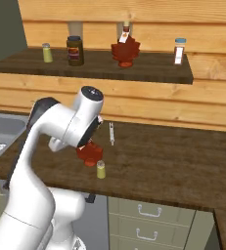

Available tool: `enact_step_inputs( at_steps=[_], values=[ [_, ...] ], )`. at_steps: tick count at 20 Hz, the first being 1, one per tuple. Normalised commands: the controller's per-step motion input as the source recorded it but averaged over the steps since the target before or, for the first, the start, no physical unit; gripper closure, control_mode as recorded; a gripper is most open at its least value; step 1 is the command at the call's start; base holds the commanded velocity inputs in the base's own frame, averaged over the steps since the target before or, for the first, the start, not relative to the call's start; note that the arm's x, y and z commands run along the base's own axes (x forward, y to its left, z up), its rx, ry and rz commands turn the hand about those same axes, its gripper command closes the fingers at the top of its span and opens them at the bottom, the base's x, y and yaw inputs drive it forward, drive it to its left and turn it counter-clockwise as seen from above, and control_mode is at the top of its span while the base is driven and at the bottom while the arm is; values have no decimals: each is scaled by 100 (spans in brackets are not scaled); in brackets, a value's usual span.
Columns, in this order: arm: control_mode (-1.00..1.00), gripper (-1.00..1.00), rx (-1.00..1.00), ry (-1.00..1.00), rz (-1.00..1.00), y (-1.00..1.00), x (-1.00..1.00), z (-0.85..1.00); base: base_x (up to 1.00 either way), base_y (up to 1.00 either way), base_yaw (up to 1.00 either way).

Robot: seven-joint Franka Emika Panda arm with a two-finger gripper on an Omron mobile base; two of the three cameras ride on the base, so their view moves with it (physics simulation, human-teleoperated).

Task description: Put the shaker and condiment bottle from the counter next to their counterparts in the cabinet.

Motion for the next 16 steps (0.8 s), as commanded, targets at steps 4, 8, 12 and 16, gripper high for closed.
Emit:
enact_step_inputs(
  at_steps=[4, 8, 12, 16],
  values=[
    [-100, -100, 23, -18, 32, -80, -14, -39, 0, 0, 0],
    [-100, -100, 41, 0, 0, -73, 0, -4, 0, 0, 0],
    [-100, -100, 33, 0, 0, -40, 6, -45, 0, 0, 0],
    [-100, -100, 0, 0, 0, 0, 0, -6, 0, 0, 0]
  ],
)
